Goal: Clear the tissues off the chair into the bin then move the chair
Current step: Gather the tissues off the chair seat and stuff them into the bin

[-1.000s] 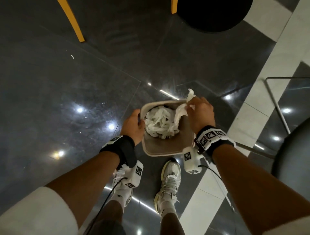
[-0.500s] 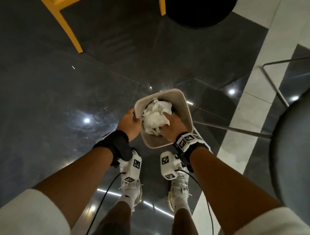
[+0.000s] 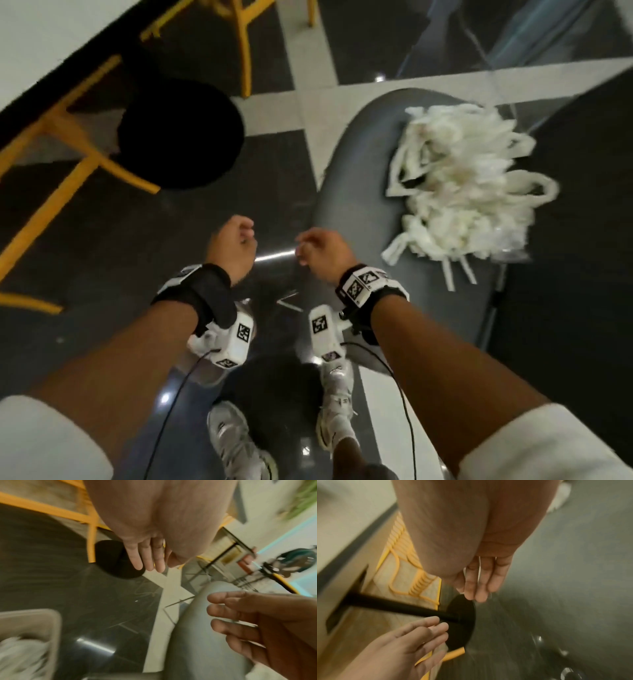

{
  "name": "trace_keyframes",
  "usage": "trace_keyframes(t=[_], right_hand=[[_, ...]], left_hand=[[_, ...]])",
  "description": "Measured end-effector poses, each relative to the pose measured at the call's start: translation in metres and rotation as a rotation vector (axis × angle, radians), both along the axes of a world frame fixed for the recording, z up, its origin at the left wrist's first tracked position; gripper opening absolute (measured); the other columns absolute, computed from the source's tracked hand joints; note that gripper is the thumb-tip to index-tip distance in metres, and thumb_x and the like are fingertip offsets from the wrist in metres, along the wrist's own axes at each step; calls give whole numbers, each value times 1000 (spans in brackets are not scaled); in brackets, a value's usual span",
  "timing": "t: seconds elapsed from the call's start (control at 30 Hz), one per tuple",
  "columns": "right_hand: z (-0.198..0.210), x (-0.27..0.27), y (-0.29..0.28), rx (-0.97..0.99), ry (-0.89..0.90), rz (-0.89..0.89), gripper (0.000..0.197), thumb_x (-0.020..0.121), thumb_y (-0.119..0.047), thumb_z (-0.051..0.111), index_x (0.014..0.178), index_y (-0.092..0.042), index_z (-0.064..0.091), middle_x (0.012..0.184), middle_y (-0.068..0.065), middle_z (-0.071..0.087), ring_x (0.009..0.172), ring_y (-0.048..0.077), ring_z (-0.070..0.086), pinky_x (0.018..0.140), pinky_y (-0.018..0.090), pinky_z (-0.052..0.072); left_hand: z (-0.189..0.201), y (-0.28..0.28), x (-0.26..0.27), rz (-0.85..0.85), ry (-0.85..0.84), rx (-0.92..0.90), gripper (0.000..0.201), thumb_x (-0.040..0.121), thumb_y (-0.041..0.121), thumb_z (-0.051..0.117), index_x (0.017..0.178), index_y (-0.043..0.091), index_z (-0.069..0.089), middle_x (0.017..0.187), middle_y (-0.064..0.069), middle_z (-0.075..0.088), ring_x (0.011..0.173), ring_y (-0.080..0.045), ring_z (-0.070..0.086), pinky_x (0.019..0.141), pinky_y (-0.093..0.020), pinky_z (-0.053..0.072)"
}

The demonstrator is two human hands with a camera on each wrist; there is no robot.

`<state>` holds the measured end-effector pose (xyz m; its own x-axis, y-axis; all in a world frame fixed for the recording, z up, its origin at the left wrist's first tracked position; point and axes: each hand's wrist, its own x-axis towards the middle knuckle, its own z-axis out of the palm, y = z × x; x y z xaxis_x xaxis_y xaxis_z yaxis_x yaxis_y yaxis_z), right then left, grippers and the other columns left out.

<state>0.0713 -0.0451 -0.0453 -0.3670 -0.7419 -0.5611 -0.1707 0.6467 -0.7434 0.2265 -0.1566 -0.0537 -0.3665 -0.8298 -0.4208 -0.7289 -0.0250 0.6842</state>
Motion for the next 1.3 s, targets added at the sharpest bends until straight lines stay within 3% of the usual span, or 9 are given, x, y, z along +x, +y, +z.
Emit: trace_keyframes(t=[0.13, 0.33, 0.5, 0.63, 0.8, 1.0, 1.07, 1.17, 1.3], right_hand=[[51, -110, 28, -73, 115, -180, 17, 77, -27, 48, 74, -33, 64, 77, -3, 75, 81, 24, 73, 89, 47, 58], [75, -227, 111, -94, 298, -343, 17, 87, -23, 57, 93, -23, 73, 86, -8, 74, 82, 13, 71, 83, 40, 59], [63, -280, 152, -85, 503, -516, 15, 90, -18, 60, 99, -23, 71, 97, -6, 69, 91, 12, 65, 84, 26, 50], [56, -292, 152, -36, 665, -504, 37, 88, -26, 63, 125, -26, 59, 123, 0, 46, 110, 13, 51, 98, 28, 46], [61, -296, 125, 132, 775, -193, 63, 77, -66, 61, 134, -39, 55, 140, -1, 42, 128, 25, 39, 110, 43, 33], [69, -269, 98, 109, 597, 154, 97, 67, -87, 55, 148, -41, 29, 142, -5, 55, 135, 24, 43, 114, 52, 24], [64, -256, 93, 114, 612, 257, 82, 74, -75, 61, 143, -39, 37, 122, -6, 65, 121, 21, 54, 110, 47, 29], [57, -239, 90, 37, 761, 353, 26, 88, -53, 57, 101, -31, 63, 84, -10, 65, 95, 22, 57, 99, 45, 33], [61, -222, 86, -25, 765, 413, 20, 88, -42, 48, 81, -24, 55, 76, -8, 55, 85, 20, 47, 94, 44, 36]], left_hand=[[37, 13, -130, -201, 85, -116, 30, 86, 6, 61, 115, 10, 62, 107, -9, 67, 94, -22, 63, 95, -33, 49], [49, 84, -281, -612, 195, -265, 70, 74, 23, 64, 141, 22, 45, 141, -8, 41, 129, -30, 46, 108, -46, 42], [41, 115, -347, -671, -79, -420, 76, 80, 37, 72, 145, 40, 35, 159, -2, 11, 142, -31, 20, 111, -49, 30], [37, 101, -339, -510, 124, -249, 19, 89, 17, 60, 107, 20, 63, 117, -1, 61, 108, -22, 57, 88, -29, 44], [58, 79, -303, -205, 263, -109, 16, 89, 9, 51, 93, 24, 57, 82, 20, 61, 73, 6, 57, 61, -5, 39], [51, 59, -261, -91, 329, 9, 20, 85, 8, 61, 103, 19, 60, 93, 9, 67, 89, -8, 64, 78, -25, 51], [44, 61, -248, -32, 341, 43, 26, 84, 11, 65, 106, 21, 55, 98, 6, 66, 92, -11, 64, 81, -31, 54], [40, 66, -228, 0, 412, 91, 46, 81, 2, 66, 115, 25, 45, 102, 3, 63, 86, -7, 63, 76, -20, 53], [33, 67, -206, -95, 266, 141, 61, 74, 14, 70, 127, 33, 45, 122, -3, 54, 107, -17, 60, 94, -29, 50]])
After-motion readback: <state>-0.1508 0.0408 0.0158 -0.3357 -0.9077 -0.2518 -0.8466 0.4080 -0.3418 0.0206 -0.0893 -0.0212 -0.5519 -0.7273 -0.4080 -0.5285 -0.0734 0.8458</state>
